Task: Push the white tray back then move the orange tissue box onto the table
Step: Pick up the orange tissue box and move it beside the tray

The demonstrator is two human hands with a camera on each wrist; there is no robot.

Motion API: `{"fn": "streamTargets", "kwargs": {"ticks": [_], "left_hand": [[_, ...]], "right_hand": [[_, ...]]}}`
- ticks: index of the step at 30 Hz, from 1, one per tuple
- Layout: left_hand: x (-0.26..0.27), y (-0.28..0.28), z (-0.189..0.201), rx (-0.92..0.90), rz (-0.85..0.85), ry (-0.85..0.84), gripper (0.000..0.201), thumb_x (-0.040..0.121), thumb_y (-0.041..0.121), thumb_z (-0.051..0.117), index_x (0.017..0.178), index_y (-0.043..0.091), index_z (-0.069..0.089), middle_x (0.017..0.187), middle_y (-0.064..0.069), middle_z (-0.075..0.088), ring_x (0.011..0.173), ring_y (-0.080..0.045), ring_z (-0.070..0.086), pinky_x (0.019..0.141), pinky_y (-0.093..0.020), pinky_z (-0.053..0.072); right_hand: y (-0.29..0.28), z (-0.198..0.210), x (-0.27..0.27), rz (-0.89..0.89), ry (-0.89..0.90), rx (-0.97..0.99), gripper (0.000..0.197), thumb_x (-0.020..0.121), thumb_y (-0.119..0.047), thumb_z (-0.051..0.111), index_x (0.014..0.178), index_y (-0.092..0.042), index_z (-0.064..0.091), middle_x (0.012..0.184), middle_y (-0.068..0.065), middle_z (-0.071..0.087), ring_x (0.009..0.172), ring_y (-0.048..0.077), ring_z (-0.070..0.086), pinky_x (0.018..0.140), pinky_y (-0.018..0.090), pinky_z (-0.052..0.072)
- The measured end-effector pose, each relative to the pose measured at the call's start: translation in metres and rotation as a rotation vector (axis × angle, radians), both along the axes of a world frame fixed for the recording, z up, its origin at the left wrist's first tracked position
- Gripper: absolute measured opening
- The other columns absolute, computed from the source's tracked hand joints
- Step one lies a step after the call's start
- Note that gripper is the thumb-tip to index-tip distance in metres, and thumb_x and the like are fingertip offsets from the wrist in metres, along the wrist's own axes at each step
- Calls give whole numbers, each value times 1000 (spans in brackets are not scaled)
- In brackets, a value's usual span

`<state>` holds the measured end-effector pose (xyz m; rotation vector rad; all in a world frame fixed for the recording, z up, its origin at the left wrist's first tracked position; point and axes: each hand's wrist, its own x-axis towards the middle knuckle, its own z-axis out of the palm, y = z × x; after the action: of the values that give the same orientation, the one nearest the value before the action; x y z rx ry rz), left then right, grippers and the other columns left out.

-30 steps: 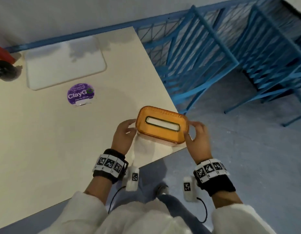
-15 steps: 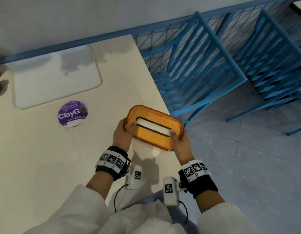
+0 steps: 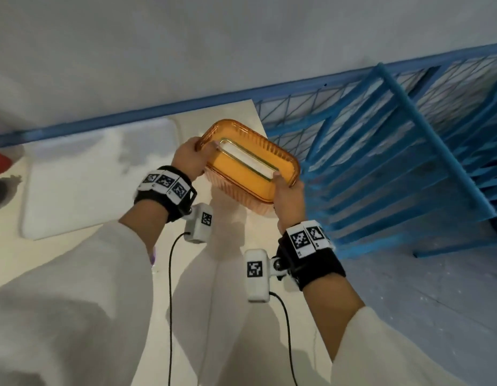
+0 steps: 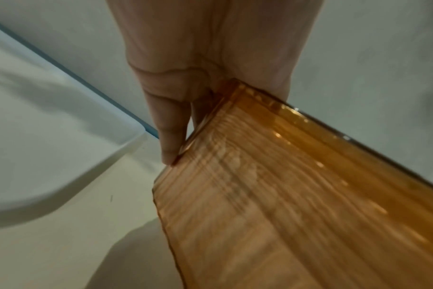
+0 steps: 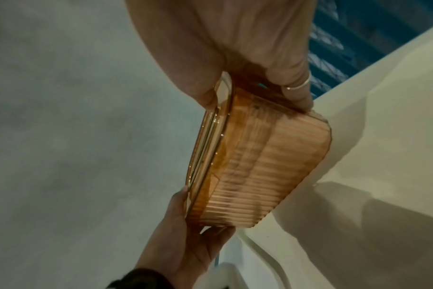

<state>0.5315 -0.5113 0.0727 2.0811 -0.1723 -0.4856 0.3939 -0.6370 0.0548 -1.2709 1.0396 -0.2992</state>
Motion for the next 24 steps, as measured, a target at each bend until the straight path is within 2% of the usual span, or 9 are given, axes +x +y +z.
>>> {"fn": "streamTargets", "kwargs": {"ticks": [3,8,14,16,18,19,21,22,24], "left_hand": [[34,-8,-11,-2,18,31,33,83,43,54,99,15,53,83,-6,59,79,-26,57,81,-49,54],[72,-13,-33,-10,74,88,29,81,43,58,96,19,52,82,-3,59,81,-24,58,83,-47,54],[94,-19,-41,-102,145,139,23,84,37,56,99,21,51,98,-9,59,88,-24,56,72,-34,51],[97,-16,-45,-195,216,185,24,84,33,53,106,24,50,102,-8,58,89,-22,56,72,-33,49],[95,-10,-50,-265,270,208,28,82,30,51,109,28,47,99,-3,56,90,-20,53,72,-34,47],[92,-6,-53,-267,275,208,32,78,30,52,110,28,47,98,-2,55,91,-20,52,74,-35,47],[85,1,-59,-272,283,187,39,71,31,54,109,25,49,101,-5,56,92,-21,53,80,-38,47],[81,5,-64,-292,299,170,37,74,30,54,110,24,49,103,-6,58,91,-20,54,80,-37,48],[71,9,-71,-367,353,171,29,85,25,53,113,19,48,98,-3,60,84,-14,58,70,-27,50]], "right_hand": [[-5,-13,36,18,-9,2,46,89,-26,52,127,-6,37,109,6,54,101,23,53,84,29,40],[-8,-36,72,88,-21,-27,49,87,-25,53,130,-12,35,125,12,58,109,28,55,100,45,44],[-16,-50,98,112,-61,-104,52,88,-27,52,134,-16,30,129,10,53,114,28,52,102,44,42],[-20,-53,105,87,-117,-96,57,89,-23,53,137,-15,24,129,9,50,114,24,51,99,35,43],[-26,-56,111,67,-168,-104,60,90,-18,52,138,-12,17,129,4,46,110,17,50,88,16,43],[-28,-57,114,58,-184,-114,60,90,-17,52,138,-12,16,131,4,44,113,16,49,90,14,42],[-34,-60,120,63,-185,-164,56,90,-19,52,135,-11,21,138,13,39,125,24,41,104,31,39],[-38,-62,123,81,-191,-187,47,90,-18,52,130,-10,29,135,16,41,123,27,42,100,36,42],[-44,-61,128,156,-215,-211,24,91,-19,49,114,-15,41,117,11,51,108,26,51,81,26,47]]}}
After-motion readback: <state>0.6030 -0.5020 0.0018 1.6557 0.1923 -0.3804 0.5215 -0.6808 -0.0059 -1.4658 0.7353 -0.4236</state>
